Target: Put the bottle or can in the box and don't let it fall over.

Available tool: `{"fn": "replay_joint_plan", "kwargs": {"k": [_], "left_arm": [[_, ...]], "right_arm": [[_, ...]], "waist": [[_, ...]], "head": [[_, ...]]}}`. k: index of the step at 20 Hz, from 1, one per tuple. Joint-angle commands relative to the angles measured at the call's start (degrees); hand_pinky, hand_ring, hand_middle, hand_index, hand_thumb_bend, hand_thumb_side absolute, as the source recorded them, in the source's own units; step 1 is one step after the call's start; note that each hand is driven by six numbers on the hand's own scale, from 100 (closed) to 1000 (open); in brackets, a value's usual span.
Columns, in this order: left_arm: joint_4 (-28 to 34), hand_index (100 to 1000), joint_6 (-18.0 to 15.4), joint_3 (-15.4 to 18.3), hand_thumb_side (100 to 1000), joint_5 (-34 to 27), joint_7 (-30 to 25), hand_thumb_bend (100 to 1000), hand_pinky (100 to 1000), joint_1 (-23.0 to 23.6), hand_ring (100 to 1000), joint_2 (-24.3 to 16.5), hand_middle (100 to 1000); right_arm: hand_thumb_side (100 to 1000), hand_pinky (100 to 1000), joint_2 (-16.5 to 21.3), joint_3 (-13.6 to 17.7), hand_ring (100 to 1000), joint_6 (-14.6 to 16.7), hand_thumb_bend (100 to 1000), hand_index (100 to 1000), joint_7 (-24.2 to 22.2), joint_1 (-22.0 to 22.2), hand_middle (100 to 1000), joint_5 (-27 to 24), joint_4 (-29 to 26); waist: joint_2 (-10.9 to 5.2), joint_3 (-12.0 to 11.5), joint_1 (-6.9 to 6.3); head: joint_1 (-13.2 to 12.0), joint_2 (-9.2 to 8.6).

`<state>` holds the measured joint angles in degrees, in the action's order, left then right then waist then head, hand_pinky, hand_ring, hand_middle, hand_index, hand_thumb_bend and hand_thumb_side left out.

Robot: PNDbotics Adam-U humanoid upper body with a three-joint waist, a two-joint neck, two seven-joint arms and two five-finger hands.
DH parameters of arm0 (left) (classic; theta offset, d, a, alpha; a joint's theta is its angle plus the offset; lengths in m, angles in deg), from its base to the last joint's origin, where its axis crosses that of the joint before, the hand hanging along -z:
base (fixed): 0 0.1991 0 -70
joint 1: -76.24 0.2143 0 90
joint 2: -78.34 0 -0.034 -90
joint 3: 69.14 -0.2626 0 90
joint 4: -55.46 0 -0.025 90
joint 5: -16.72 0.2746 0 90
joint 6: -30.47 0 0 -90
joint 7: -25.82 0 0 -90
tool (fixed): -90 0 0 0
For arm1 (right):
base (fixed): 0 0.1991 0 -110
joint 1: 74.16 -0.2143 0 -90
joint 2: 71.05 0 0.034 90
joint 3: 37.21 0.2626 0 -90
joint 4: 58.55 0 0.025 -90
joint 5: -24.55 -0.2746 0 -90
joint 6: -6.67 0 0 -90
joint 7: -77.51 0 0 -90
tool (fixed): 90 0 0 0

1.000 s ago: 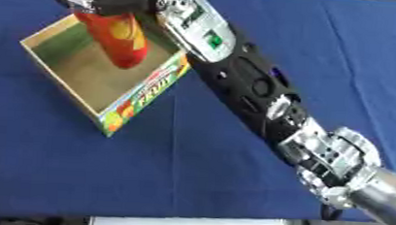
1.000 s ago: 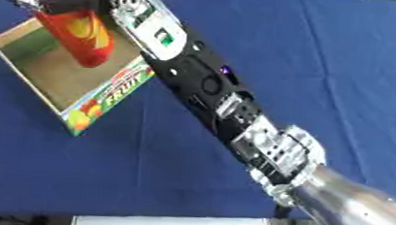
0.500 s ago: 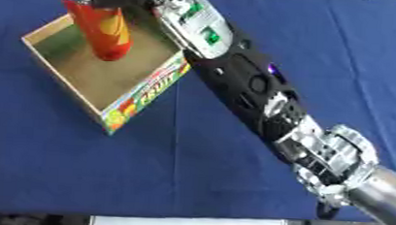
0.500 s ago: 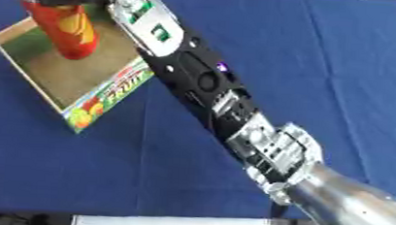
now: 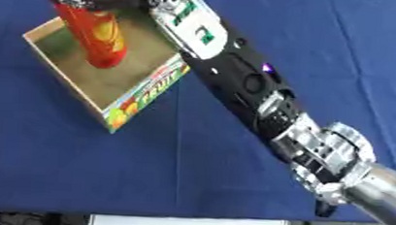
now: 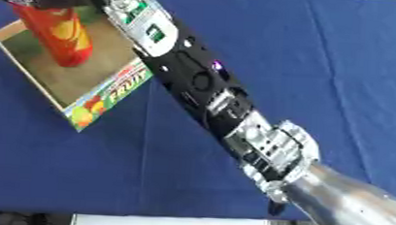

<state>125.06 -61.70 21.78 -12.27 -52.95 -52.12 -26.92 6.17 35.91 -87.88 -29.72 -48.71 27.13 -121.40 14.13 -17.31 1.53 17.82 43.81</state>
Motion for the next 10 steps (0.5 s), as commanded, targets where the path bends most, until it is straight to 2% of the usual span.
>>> {"fn": "replay_joint_plan", "kwargs": {"k": [1,3,10], "left_arm": [[0.9,899,-0.2,0.5,1000,-0.1,-0.2,538,756,-1.1,932,-1.7,906],[0.9,899,-0.2,0.5,993,-0.1,-0.2,524,756,-1.0,932,-1.7,905],[0.7,899,-0.2,0.5,999,-0.1,-0.2,528,756,-0.9,931,-1.7,905]], "right_arm": [[100,1000,-0.2,0.5,1000,0.5,513,1000,-2.1,-1.2,1000,0.2,-0.1],[100,1000,-0.1,0.8,1000,0.4,359,1000,-3.0,-1.1,1000,0.1,0.3],[100,993,0.2,1.2,1000,0.1,475,1000,-2.5,-1.0,1000,-1.2,-0.6]], "waist": [[-0.81,0.0,-0.65],[-0.78,0.1,-0.73],[-0.72,0.3,-0.84]], "head": [[0.2,0.31],[0.1,0.31],[0.0,0.31]]}}
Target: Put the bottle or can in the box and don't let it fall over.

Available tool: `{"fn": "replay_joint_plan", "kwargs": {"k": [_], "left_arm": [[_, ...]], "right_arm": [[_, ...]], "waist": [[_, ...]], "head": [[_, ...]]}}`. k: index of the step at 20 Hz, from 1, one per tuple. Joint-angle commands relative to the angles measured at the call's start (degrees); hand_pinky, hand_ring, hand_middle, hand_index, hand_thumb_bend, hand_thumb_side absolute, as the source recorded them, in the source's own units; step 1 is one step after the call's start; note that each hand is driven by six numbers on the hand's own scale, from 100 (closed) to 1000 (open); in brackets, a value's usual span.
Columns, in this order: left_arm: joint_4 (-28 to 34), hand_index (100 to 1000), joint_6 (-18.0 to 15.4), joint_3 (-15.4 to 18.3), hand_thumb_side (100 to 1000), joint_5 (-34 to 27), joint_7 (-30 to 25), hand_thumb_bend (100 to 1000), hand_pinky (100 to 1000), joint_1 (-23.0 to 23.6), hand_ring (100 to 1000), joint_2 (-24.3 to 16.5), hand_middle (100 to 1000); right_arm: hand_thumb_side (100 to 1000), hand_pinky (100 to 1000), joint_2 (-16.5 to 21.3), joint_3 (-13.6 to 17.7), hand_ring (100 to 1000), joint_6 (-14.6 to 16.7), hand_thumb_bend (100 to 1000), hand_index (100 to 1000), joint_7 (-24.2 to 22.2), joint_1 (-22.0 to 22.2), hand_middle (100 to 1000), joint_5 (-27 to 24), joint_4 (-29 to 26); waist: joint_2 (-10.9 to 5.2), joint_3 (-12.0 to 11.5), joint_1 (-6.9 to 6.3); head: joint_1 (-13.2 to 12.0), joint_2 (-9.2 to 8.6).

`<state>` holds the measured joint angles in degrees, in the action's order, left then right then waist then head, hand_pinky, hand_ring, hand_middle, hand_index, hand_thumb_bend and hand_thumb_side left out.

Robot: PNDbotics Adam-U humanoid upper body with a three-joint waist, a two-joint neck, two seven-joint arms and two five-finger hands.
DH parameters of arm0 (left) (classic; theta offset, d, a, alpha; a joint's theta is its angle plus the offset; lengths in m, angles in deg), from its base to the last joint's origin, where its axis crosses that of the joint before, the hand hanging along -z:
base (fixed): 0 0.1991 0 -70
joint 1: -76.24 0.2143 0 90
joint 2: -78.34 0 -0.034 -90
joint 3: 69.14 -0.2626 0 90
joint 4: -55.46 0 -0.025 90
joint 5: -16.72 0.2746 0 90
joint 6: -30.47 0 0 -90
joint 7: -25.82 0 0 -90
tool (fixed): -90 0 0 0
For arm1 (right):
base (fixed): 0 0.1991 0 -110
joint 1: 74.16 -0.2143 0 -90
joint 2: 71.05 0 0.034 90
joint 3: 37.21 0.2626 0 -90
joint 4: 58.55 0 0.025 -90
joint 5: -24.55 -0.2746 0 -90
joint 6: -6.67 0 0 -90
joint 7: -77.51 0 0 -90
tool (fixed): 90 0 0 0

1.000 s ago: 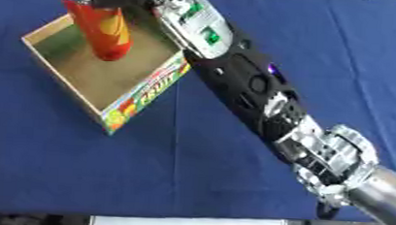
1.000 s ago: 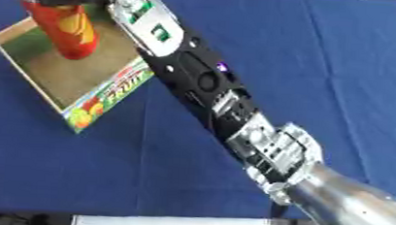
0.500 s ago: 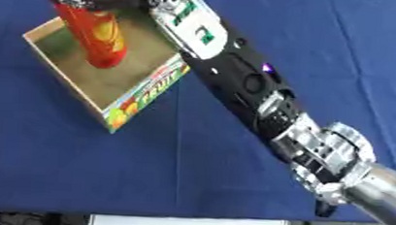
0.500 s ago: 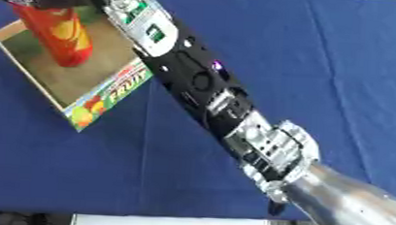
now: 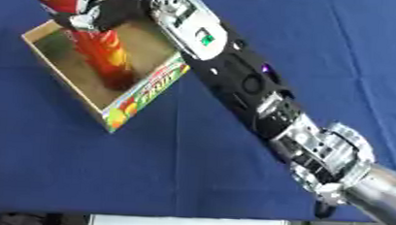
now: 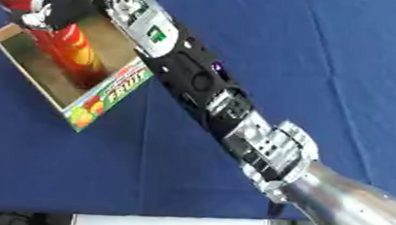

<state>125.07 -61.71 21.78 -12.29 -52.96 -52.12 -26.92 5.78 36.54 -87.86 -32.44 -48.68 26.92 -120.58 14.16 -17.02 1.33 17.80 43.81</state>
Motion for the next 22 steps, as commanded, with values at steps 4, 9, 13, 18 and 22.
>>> {"fn": "replay_joint_plan", "kwargs": {"k": [4,9,13,18,22], "left_arm": [[0.6,899,-0.2,0.6,999,0.0,-0.2,529,756,-0.7,931,-1.9,905],[0.4,899,-0.3,0.8,998,-0.1,-0.1,530,757,-0.2,931,-2.2,905],[0.4,899,-0.4,0.8,998,-0.1,-0.1,529,757,0.0,931,-2.4,905],[0.3,899,-0.5,0.9,998,-0.2,0.0,528,758,0.4,930,-2.7,905],[0.2,899,-0.5,1.0,998,-0.2,0.1,528,758,0.8,930,-2.9,905]], "right_arm": [[100,988,1.8,0.4,1000,-0.1,504,1000,0.3,-0.7,1000,-3.1,-3.2],[100,986,3.4,0.5,1000,-0.9,533,1000,-0.1,-0.2,1000,-5.4,-5.9],[100,982,4.5,1.0,1000,-1.3,547,1000,0.3,0.0,1000,-7.0,-7.5],[100,956,6.3,1.6,1000,-2.1,570,1000,1.4,0.2,1000,-8.6,-10.1],[100,925,8.4,2.4,1000,-2.8,557,983,3.2,1.0,1000,-9.9,-12.7]], "waist": [[-0.88,0.2,-0.76],[-1.22,0.8,-1.06],[-1.46,1.3,-1.43],[-1.72,2.0,-1.97],[-1.96,2.7,-2.25]], "head": [[-0.2,0.30],[-0.6,0.31],[-1.0,0.31],[-1.5,0.31],[-1.9,0.31]]}}
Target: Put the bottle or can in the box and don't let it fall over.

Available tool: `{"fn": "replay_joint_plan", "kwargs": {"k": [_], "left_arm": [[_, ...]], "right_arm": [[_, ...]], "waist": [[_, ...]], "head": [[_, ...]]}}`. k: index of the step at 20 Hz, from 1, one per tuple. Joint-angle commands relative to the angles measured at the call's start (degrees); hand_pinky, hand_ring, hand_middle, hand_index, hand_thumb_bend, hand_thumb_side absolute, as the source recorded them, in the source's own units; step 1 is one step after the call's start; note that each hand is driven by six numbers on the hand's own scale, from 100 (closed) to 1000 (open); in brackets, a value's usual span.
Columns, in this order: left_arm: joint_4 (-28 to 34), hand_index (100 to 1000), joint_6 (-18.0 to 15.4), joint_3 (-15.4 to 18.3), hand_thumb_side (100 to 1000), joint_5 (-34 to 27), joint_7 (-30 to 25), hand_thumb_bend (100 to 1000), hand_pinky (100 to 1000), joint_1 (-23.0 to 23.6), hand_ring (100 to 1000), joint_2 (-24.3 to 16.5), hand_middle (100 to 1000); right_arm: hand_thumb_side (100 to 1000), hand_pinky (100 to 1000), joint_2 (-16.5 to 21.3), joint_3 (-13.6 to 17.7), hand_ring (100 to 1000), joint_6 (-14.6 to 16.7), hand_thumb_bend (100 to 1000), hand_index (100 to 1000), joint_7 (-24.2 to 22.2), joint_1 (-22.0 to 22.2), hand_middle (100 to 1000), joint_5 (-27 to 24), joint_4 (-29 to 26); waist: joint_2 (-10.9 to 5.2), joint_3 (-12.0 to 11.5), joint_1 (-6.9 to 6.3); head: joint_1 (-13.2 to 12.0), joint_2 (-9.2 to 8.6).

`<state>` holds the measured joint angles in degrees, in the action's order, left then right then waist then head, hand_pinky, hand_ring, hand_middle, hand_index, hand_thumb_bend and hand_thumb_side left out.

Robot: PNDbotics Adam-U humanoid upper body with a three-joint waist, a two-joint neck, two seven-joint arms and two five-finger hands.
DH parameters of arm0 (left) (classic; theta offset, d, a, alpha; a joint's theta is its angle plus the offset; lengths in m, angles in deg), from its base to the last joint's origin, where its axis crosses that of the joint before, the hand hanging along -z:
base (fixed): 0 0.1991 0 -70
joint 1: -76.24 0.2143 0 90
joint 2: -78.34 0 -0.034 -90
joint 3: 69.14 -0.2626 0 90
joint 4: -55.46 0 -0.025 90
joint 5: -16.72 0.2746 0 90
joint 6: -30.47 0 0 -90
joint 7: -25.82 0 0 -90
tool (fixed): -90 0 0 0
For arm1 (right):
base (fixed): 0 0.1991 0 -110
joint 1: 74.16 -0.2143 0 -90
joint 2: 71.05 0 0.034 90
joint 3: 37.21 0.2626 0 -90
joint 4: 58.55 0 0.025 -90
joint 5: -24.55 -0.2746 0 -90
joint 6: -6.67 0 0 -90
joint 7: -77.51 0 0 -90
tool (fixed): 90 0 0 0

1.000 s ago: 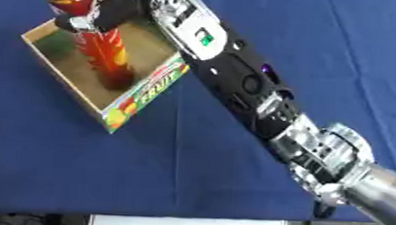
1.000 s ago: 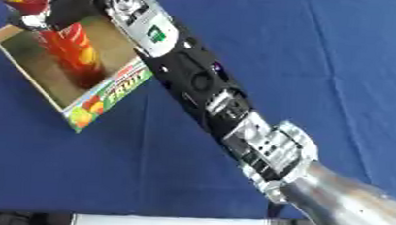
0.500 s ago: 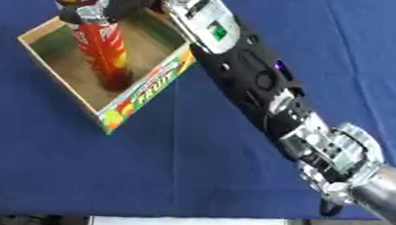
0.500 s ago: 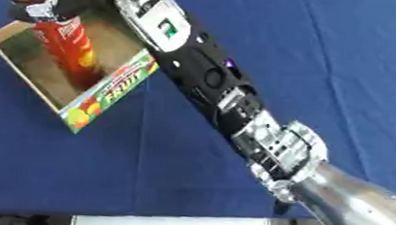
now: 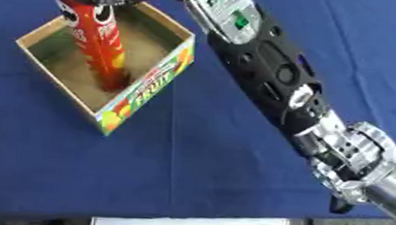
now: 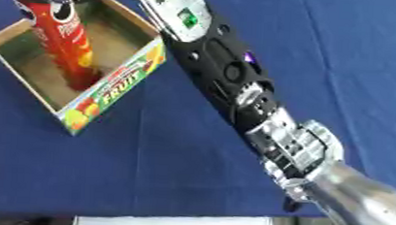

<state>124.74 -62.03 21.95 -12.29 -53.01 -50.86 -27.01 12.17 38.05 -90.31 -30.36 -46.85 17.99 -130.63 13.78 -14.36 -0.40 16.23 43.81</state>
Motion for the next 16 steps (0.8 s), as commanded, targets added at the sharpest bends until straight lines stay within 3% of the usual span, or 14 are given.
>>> {"fn": "replay_joint_plan", "kwargs": {"k": [1,7,12,16], "left_arm": [[0.5,899,-0.2,0.8,998,-0.1,0.1,528,758,-0.4,930,-2.8,905],[0.4,899,-0.2,0.9,998,0.0,0.0,529,759,0.0,929,-3.1,904],[0.4,899,-0.4,1.0,997,0.0,0.1,529,759,0.3,928,-3.3,903],[0.4,898,-0.5,1.1,997,0.0,0.2,530,759,0.5,927,-3.6,902]], "right_arm": [[100,919,2.5,1.1,1000,-0.5,557,976,1.7,-0.5,1000,-1.2,-3.2],[103,881,5.4,2.0,963,-1.0,547,918,5.4,1.3,995,-1.6,-6.4],[100,882,8.6,2.8,931,-0.9,541,891,7.4,3.6,922,-2.3,-9.9],[101,886,11.4,3.9,946,-1.0,538,904,8.8,5.9,938,-3.1,-13.1]], "waist": [[-1.64,0.2,-0.58],[-2.02,1.0,-1.06],[-2.31,1.6,-1.22],[-2.50,2.0,-1.29]], "head": [[-0.4,0.31],[-0.9,0.31],[-1.2,0.31],[-1.7,0.31]]}}
